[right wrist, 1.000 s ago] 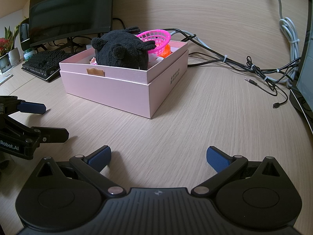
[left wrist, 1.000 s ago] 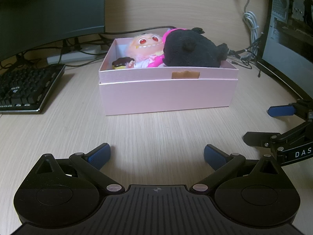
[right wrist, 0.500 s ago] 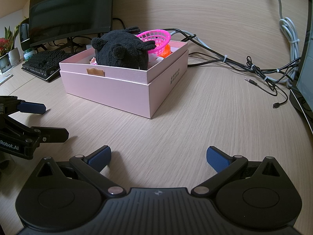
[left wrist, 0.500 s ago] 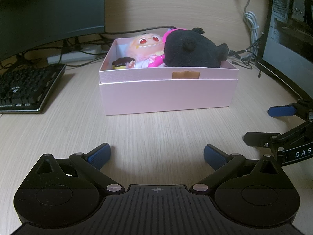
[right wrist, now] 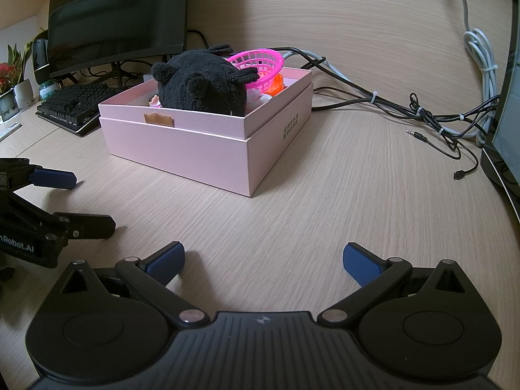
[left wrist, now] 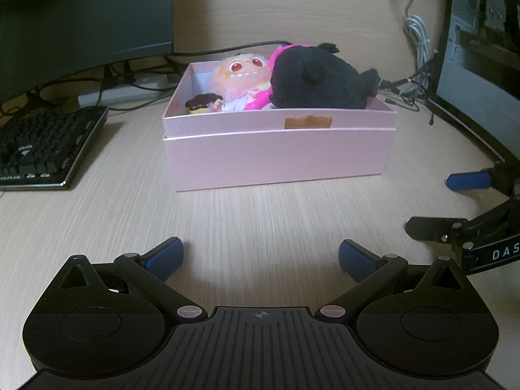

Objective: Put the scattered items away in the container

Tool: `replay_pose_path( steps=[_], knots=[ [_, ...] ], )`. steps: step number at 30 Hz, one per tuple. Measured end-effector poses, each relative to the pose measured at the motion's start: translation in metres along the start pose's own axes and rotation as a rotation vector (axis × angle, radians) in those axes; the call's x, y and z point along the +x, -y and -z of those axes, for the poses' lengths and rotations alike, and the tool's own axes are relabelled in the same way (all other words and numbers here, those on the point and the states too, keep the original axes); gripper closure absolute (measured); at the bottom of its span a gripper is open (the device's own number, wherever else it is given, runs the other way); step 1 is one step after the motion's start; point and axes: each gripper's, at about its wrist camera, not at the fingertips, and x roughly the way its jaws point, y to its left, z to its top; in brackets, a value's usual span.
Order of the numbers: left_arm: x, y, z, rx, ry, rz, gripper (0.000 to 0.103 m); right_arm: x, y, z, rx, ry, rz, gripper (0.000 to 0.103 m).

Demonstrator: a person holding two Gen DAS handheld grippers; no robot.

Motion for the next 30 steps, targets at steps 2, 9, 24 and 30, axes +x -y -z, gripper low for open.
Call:
replay_pose_path(
  steps=[2, 9, 24, 30],
  knots=[
    [-0.0003, 0.0001, 0.0003, 0.003, -0.003, -0.006, 0.0, 0.0, -0.0001, 0.0001, 0.0, 0.0, 0.0, 0.0],
    [-0.0005, -0.0005, 0.0005, 0.0, -0.005, -0.012, 0.0, 0.0002, -0.0003, 0.0002, 0.0, 0.0, 0.0, 0.0],
    [0.0002, -0.0014, -0.0002, 0.004, -0.005, -0.007, 0.0, 0.0005, -0.0002, 0.0003, 0.0, 0.0, 0.0, 0.0],
    [0.0007, -0.0016, -0.0004, 0.005, -0.005, -0.005, 0.0, 0.0005, -0.0001, 0.0004, 0.0, 0.0, 0.0, 0.0]
  ],
)
